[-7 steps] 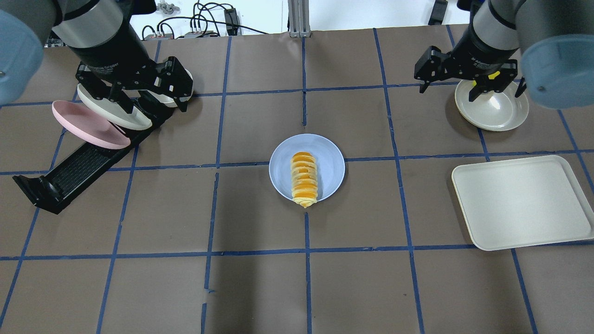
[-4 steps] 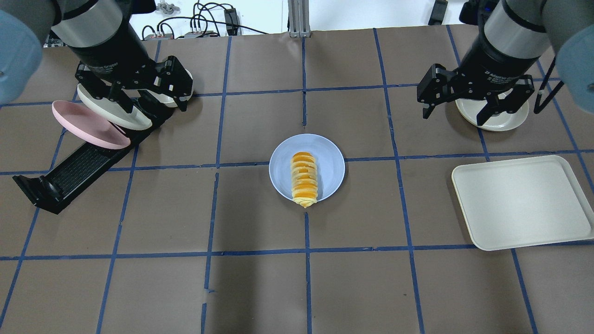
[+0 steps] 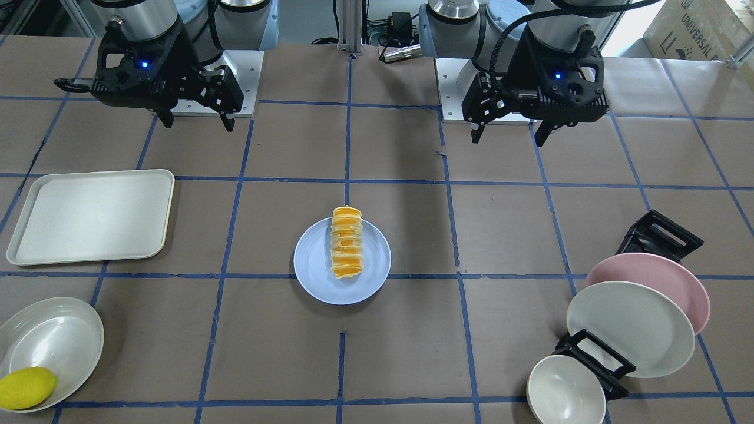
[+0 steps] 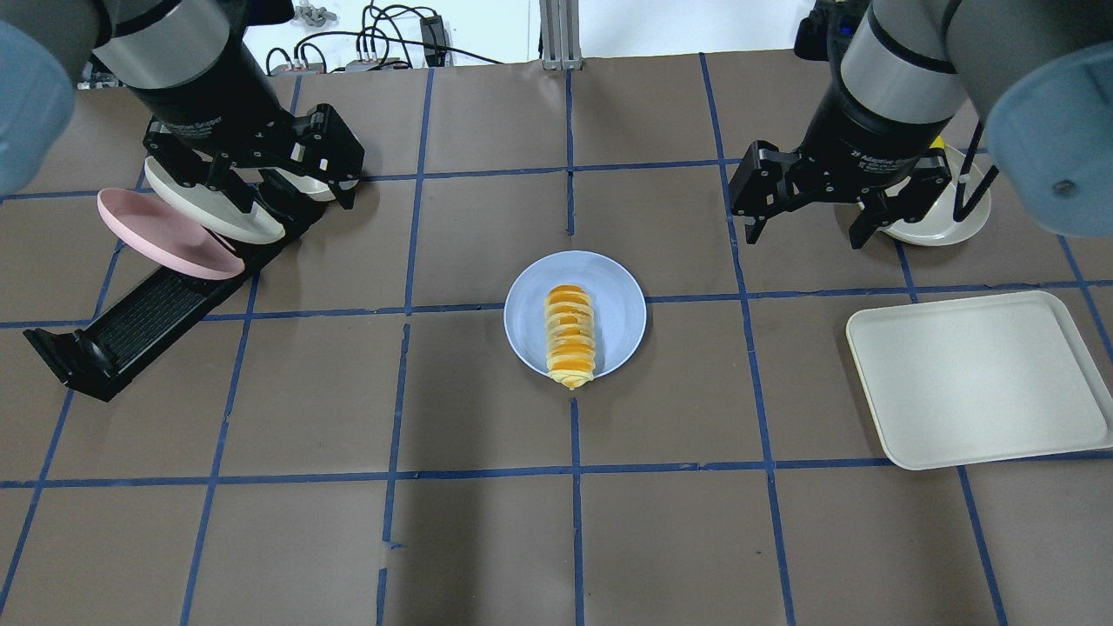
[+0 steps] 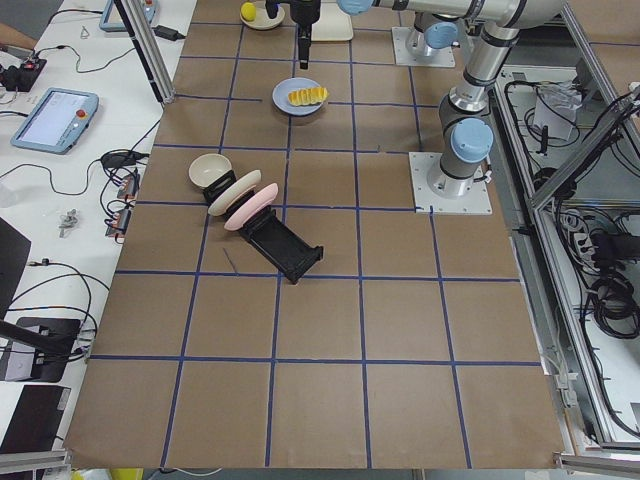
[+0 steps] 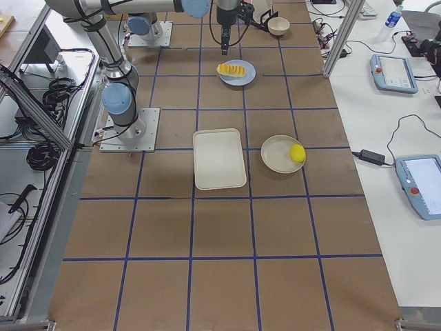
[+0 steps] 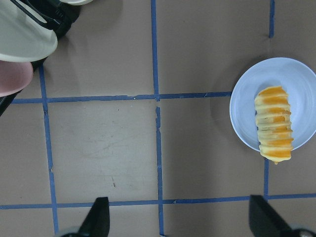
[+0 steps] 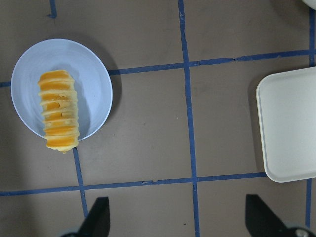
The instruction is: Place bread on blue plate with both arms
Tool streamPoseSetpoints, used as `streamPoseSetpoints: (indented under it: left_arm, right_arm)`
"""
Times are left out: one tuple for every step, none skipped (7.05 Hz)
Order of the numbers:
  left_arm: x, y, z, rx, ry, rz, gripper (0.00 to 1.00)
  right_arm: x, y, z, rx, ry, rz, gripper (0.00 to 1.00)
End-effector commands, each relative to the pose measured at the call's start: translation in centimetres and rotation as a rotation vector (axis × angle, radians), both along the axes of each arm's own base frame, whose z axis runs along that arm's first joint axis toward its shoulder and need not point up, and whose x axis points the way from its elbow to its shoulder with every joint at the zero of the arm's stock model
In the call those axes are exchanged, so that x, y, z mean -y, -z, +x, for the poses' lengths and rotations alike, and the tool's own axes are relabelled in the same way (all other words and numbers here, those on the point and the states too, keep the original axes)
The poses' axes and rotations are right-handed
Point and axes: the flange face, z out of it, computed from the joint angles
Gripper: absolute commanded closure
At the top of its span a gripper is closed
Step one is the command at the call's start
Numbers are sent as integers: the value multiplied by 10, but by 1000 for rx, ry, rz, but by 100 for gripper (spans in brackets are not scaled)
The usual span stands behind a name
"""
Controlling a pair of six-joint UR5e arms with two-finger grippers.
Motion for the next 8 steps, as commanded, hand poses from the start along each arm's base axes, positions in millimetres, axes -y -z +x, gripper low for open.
streamPoseSetpoints:
  left_arm:
    - [1, 2, -1, -6, 0, 5, 0]
    - [-1, 1, 0, 0, 0, 4, 0]
    - [-4, -3, 1, 7, 0, -4, 0]
    - [-2, -1, 1, 6, 0, 5, 0]
    - [-5, -1, 1, 11, 0, 31, 0]
    - [-2, 2, 1, 8, 0, 39, 0]
    - [-2, 2, 1, 7, 0, 36, 0]
    - [-3, 0, 1, 8, 3, 33, 0]
  right_arm:
    - [-5, -2, -5, -51, -3, 23, 4]
    - [-5, -1, -5, -50, -3, 24, 3]
    - [-5, -1, -4, -44, -3, 25, 3]
    - [-5, -1, -4, -45, -3, 25, 3]
    - [-4, 0, -4, -45, -3, 26, 3]
    - [-4, 0, -4, -45, -3, 26, 3]
    - [-4, 0, -4, -45, -1, 26, 3]
    - [-4, 1, -5, -47, -1, 28, 3]
